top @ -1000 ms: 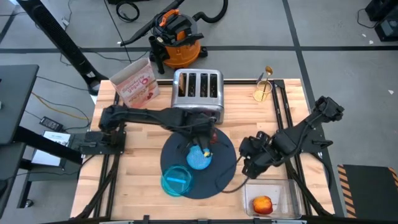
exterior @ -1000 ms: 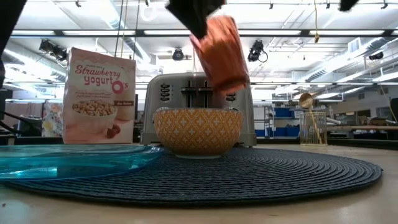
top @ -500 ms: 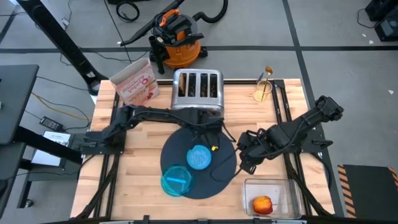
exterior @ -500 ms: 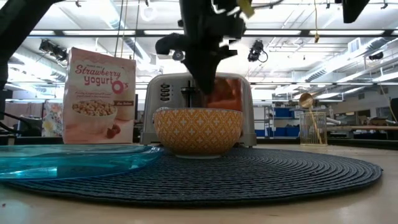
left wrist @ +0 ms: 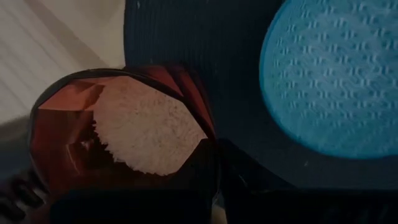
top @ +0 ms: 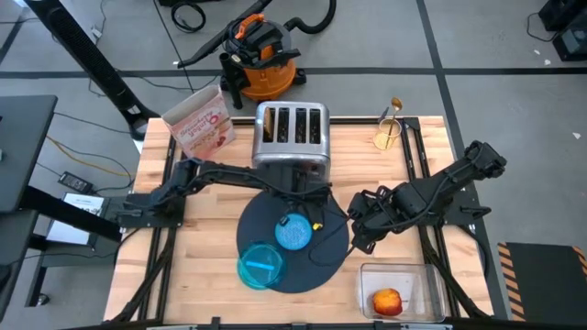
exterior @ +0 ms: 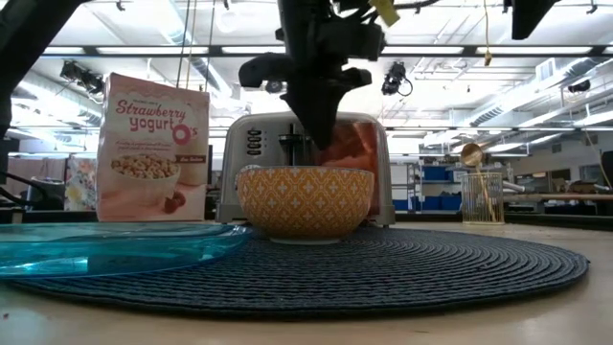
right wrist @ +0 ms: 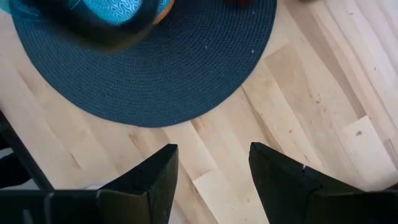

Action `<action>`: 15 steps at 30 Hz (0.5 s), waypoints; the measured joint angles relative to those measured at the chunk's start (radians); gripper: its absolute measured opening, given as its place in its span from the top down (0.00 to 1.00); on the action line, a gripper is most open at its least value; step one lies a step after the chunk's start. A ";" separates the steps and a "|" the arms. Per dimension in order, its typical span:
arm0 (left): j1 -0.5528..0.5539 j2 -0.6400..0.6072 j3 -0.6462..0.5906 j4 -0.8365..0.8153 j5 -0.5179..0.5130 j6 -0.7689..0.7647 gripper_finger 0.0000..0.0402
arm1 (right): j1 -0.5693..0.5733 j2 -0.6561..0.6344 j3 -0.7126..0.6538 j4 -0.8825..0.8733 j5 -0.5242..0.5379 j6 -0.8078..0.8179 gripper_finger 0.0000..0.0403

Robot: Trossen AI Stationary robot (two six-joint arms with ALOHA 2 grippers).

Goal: Arrange a breakfast setting
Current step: Put the orange cup on the top right side of the blue bowl

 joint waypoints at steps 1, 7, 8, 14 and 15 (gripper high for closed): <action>-0.004 0.000 0.000 0.005 0.000 0.000 0.97 | 0.000 0.000 0.000 0.002 0.000 -0.004 0.49; -0.010 0.000 0.000 -0.020 0.003 -0.001 0.97 | 0.000 0.000 0.000 0.007 0.000 -0.013 0.49; -0.010 0.000 0.000 -0.016 0.002 -0.001 0.97 | 0.000 0.000 0.000 0.009 0.000 -0.013 0.49; -0.009 0.000 0.000 -0.017 0.014 -0.005 0.96 | 0.000 0.000 0.000 0.046 0.000 -0.013 0.49; -0.009 0.001 0.000 -0.021 0.022 -0.008 0.96 | 0.000 0.000 0.000 0.047 0.000 -0.010 0.49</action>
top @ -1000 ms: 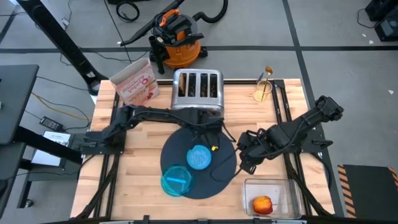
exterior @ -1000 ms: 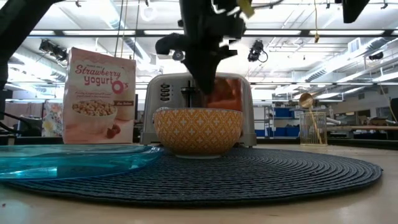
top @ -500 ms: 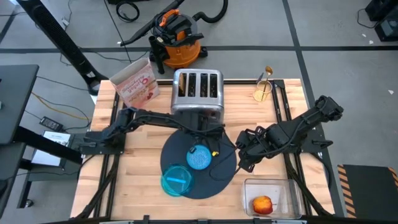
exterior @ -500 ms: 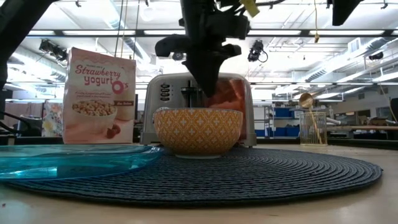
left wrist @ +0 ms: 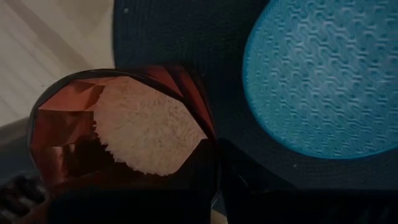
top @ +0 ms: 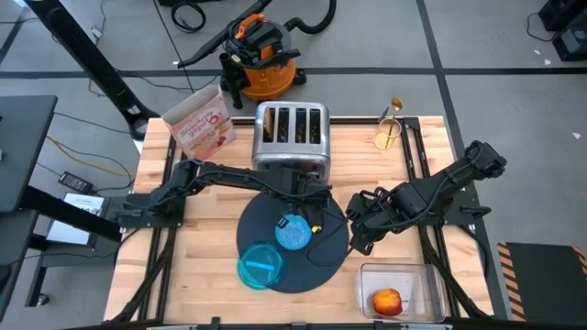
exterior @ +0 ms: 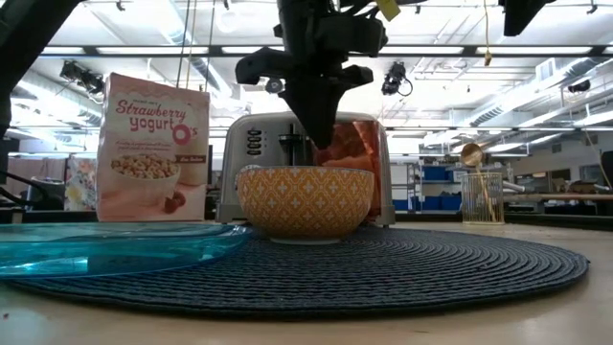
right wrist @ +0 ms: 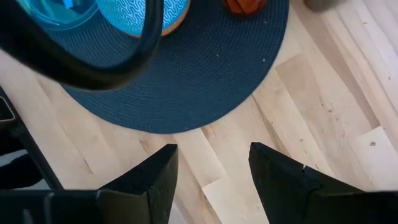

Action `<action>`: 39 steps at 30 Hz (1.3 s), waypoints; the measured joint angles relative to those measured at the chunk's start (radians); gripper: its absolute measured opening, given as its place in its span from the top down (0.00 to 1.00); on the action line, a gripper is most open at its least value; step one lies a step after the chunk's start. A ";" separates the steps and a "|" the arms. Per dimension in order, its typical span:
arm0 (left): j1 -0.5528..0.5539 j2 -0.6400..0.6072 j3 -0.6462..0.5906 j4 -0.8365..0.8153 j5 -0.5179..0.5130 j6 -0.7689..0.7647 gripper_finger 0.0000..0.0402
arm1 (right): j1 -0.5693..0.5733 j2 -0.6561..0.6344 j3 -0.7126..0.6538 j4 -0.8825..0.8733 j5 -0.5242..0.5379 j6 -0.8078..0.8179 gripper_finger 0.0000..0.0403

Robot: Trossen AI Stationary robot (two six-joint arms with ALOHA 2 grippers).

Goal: Arrange a breakfast setting
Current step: Put the orange cup on the top right side of the blue bowl

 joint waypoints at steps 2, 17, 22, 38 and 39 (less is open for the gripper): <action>-0.001 0.006 0.000 -0.003 0.005 -0.003 0.95 | 0.000 0.000 0.000 -0.001 0.000 0.019 0.49; -0.001 0.009 0.000 -0.002 0.005 -0.004 0.91 | -0.013 0.000 0.000 0.029 0.000 -0.005 0.46; -0.001 0.009 0.000 0.000 0.005 -0.004 0.89 | -0.030 0.000 0.000 0.060 0.003 -0.030 0.44; 0.000 -0.001 0.000 -0.009 0.024 -0.075 0.70 | -0.039 0.000 0.000 0.078 0.039 -0.109 0.41; 0.000 -0.004 0.000 -0.010 0.024 -0.080 0.68 | -0.039 0.000 0.000 0.078 0.053 -0.112 0.40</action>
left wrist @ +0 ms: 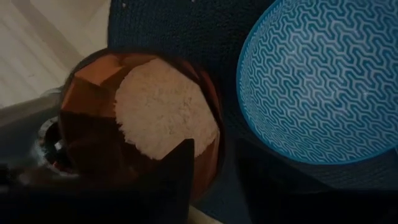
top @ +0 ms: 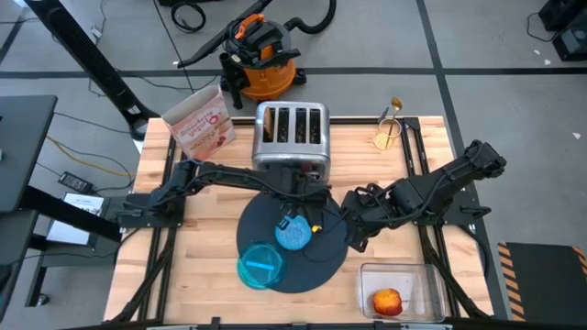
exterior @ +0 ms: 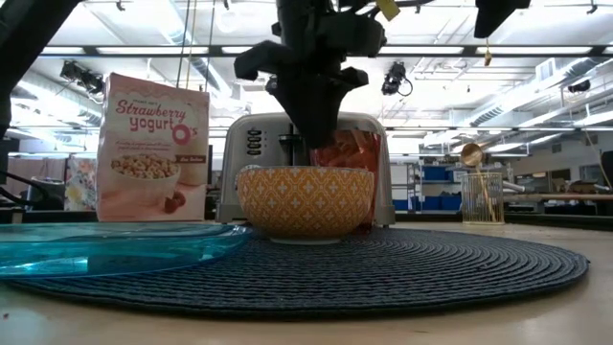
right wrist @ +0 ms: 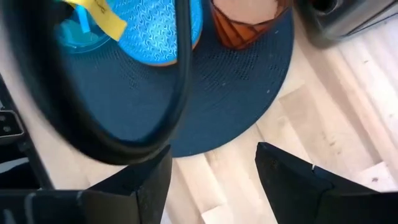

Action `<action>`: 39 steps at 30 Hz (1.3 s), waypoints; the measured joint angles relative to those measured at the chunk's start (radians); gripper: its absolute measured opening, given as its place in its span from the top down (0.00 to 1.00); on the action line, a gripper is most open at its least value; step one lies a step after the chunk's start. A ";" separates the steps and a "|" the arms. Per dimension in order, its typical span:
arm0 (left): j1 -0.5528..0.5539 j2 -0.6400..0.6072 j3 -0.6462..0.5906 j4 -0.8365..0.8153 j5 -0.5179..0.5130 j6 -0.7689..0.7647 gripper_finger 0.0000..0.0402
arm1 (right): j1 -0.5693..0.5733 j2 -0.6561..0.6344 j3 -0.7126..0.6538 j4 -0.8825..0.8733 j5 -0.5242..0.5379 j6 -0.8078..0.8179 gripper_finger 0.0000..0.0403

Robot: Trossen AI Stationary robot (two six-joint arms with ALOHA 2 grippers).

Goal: Arrange a breakfast setting
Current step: Put the orange cup on the top right side of the blue bowl

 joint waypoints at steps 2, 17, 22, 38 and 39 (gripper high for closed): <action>0.000 -0.009 0.000 -0.004 0.000 -0.004 0.64 | 0.000 0.000 0.000 -0.004 0.033 -0.013 0.38; 0.043 -0.224 0.000 -0.349 0.014 -0.327 0.54 | -0.066 0.064 0.000 0.048 0.058 -0.480 0.26; 0.054 -0.368 0.000 -0.370 0.054 -0.433 0.54 | -0.131 0.165 0.000 0.182 0.021 -0.707 0.30; -0.012 -0.776 0.000 -0.313 0.056 -0.636 0.55 | -0.338 0.297 0.000 0.378 -0.222 -1.081 0.52; -0.013 -0.794 0.000 -0.306 0.055 -0.639 0.55 | -0.342 0.305 0.000 0.386 -0.228 -1.096 0.54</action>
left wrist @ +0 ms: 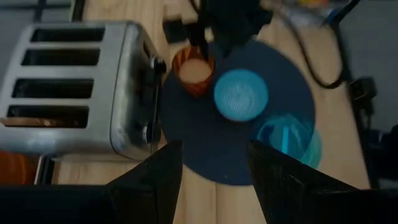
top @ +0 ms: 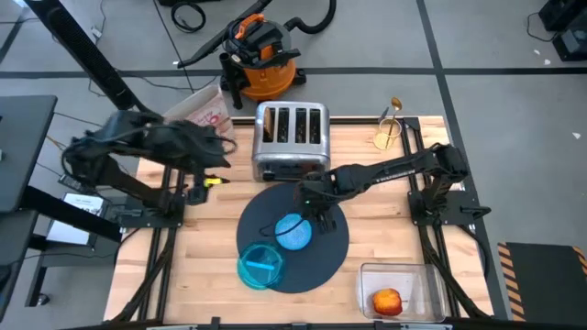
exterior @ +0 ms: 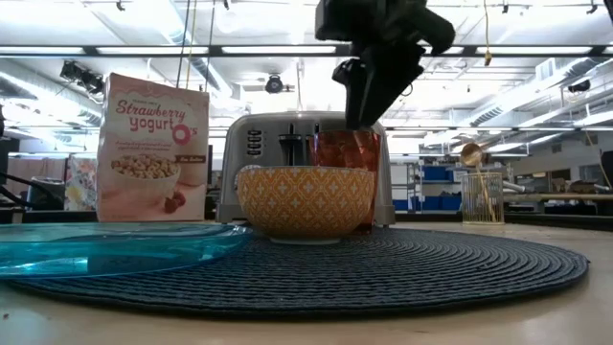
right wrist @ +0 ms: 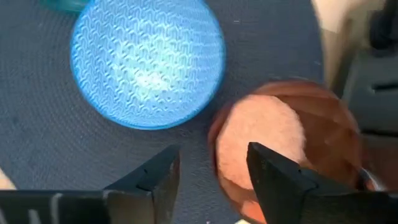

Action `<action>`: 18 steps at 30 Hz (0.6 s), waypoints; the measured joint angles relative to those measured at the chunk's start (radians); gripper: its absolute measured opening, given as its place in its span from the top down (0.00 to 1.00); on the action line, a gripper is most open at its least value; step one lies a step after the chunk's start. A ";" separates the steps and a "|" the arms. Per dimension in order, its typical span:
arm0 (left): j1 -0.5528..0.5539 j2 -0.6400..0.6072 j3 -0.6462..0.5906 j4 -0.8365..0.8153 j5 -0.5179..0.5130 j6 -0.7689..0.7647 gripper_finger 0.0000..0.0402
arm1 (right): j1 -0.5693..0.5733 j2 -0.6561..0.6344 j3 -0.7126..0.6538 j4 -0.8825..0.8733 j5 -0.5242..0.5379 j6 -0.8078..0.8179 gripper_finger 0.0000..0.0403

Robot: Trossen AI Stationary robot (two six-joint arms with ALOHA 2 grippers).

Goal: Arrange a breakfast setting
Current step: Put the orange cup on the top right side of the blue bowl

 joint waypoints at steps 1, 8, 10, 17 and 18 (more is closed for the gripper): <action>0.000 -0.020 0.000 0.008 -0.002 -0.006 0.55 | -0.002 0.009 0.000 0.004 -0.001 -0.011 0.56; 0.002 -0.101 0.000 0.018 -0.025 -0.011 0.55 | -0.008 0.026 0.000 0.016 -0.009 -0.043 0.67; 0.001 -0.113 0.000 0.022 -0.038 -0.010 0.55 | -0.008 0.023 0.000 0.023 -0.016 -0.042 0.71; 0.002 -0.130 -0.001 0.019 -0.056 -0.011 0.55 | -0.018 0.040 0.000 0.016 -0.042 -0.025 0.83; 0.002 -0.129 -0.001 0.018 -0.056 -0.011 0.55 | -0.019 0.040 0.000 0.020 -0.042 -0.021 0.84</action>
